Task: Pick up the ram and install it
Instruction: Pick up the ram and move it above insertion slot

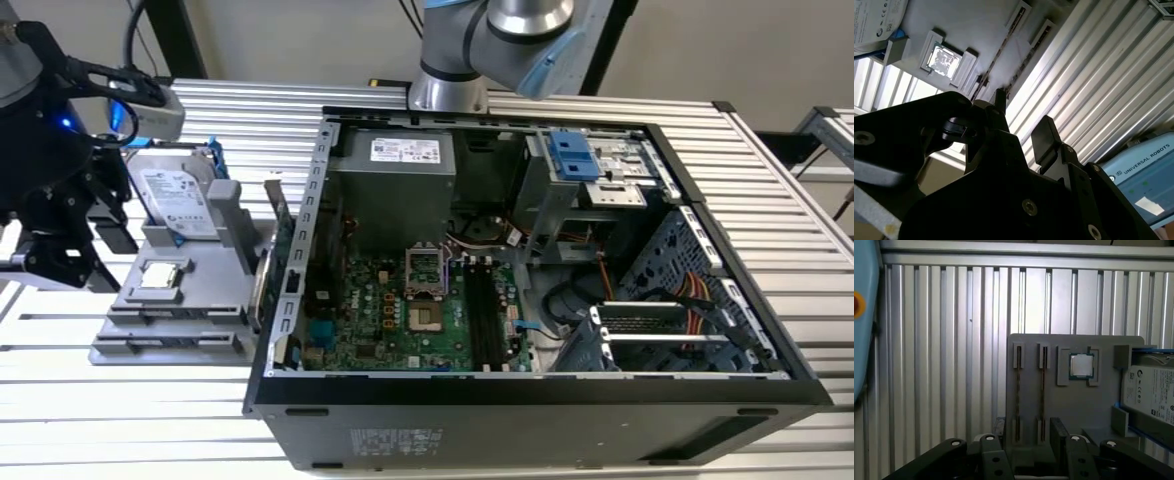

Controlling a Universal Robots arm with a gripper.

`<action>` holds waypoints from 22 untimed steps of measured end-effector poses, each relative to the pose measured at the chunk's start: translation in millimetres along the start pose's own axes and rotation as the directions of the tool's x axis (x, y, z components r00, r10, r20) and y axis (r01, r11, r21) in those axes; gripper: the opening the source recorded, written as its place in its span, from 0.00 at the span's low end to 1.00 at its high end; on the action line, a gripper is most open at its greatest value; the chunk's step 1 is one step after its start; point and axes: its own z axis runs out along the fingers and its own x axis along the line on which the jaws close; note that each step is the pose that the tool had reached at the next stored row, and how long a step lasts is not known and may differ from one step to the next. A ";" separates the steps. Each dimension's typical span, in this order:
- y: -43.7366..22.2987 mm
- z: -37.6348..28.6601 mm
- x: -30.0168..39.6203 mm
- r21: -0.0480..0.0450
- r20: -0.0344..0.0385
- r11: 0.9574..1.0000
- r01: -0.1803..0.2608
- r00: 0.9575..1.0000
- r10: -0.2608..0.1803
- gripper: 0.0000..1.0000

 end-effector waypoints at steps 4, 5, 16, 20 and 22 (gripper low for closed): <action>0.0 1.4 0.0 0.000 0.000 1.000 0.000 1.000 0.000 1.00; 0.0 1.8 0.0 0.000 0.000 1.000 0.000 1.000 0.000 1.00; -0.1 6.7 0.1 0.000 -0.001 1.000 0.000 1.000 0.000 1.00; -0.1 8.9 0.1 0.000 -0.002 1.000 0.000 1.000 0.000 1.00; -0.1 9.9 0.1 0.000 -0.002 1.000 0.000 1.000 0.000 1.00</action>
